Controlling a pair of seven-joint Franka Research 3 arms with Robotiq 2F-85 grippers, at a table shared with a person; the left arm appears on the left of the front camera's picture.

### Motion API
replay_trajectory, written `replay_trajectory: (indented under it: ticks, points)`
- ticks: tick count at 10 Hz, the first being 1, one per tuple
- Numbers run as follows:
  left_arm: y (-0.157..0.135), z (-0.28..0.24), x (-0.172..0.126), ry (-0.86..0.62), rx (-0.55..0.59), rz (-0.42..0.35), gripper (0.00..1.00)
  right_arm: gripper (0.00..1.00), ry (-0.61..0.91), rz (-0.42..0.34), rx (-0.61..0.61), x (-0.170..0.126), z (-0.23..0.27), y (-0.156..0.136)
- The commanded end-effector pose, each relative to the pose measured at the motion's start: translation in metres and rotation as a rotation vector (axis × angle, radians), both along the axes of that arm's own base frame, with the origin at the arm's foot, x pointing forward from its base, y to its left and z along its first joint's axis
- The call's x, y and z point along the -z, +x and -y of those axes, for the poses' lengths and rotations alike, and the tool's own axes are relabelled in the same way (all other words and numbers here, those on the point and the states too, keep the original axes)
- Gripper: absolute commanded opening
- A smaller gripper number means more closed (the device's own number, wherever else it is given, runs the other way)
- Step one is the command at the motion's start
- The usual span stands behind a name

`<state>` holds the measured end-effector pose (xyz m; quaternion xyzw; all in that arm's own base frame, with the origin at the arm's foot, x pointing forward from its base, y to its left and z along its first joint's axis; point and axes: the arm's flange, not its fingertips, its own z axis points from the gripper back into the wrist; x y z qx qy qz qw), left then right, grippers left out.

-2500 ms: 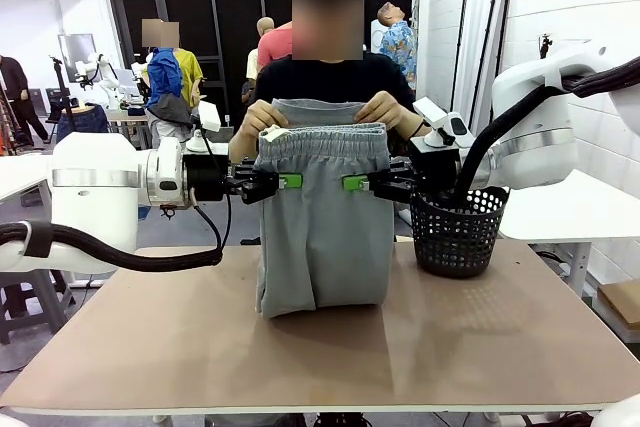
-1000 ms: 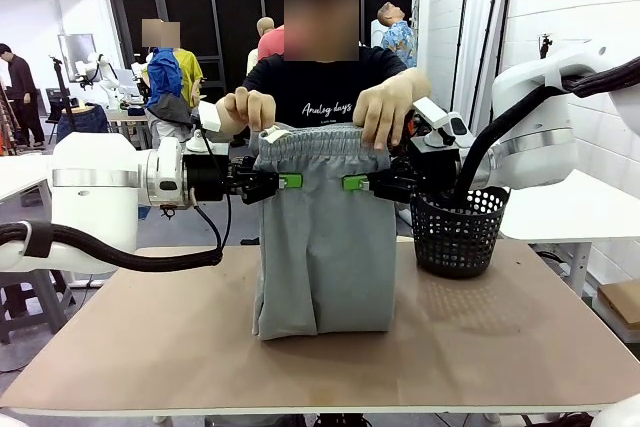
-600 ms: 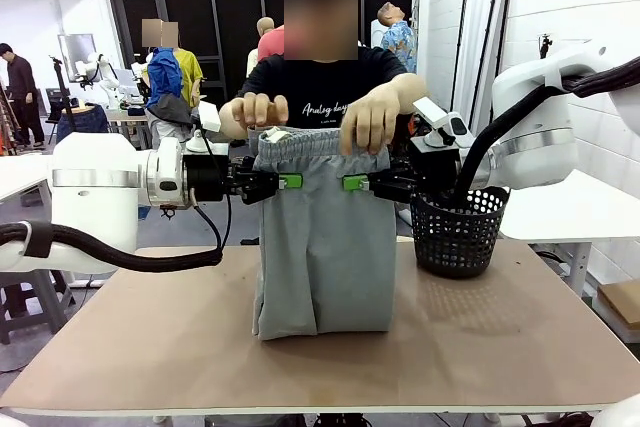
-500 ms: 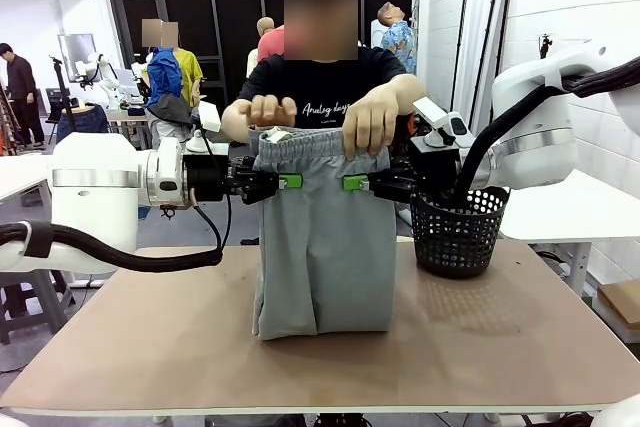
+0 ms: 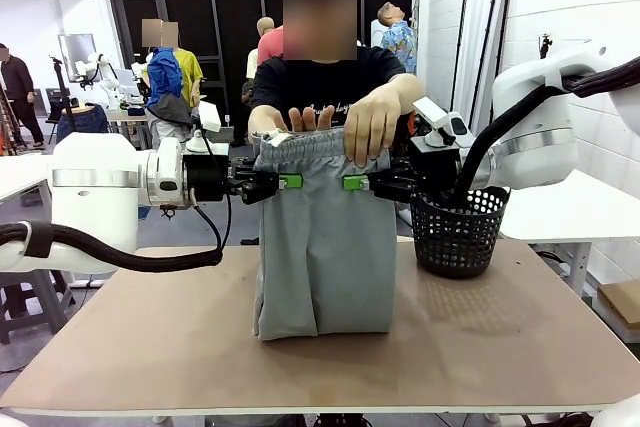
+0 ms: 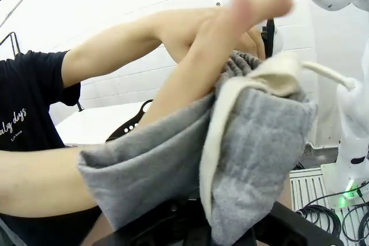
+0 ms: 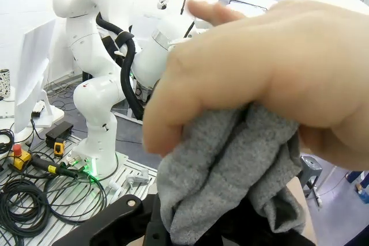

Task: Fold the training pants.
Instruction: Release the ends of the Training pants and then grab the overlapped ends.

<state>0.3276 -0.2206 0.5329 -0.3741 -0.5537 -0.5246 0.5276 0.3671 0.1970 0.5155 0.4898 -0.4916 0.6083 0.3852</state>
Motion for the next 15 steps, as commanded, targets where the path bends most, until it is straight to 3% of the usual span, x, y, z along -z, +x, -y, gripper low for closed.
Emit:
replay_trajectory:
  ticks: [1,15]
  points:
    - [-0.0005,0.0009,-0.0012,-0.016,-0.008,-0.010,0.00,0.00,0.011,0.001,-0.009,-0.0012,-0.0003,-0.0011]
    - [-0.0005,0.0009,-0.0012,-0.016,-0.008,-0.010,0.00,0.00,0.011,0.001,-0.009,-0.0012,-0.0003,-0.0011]
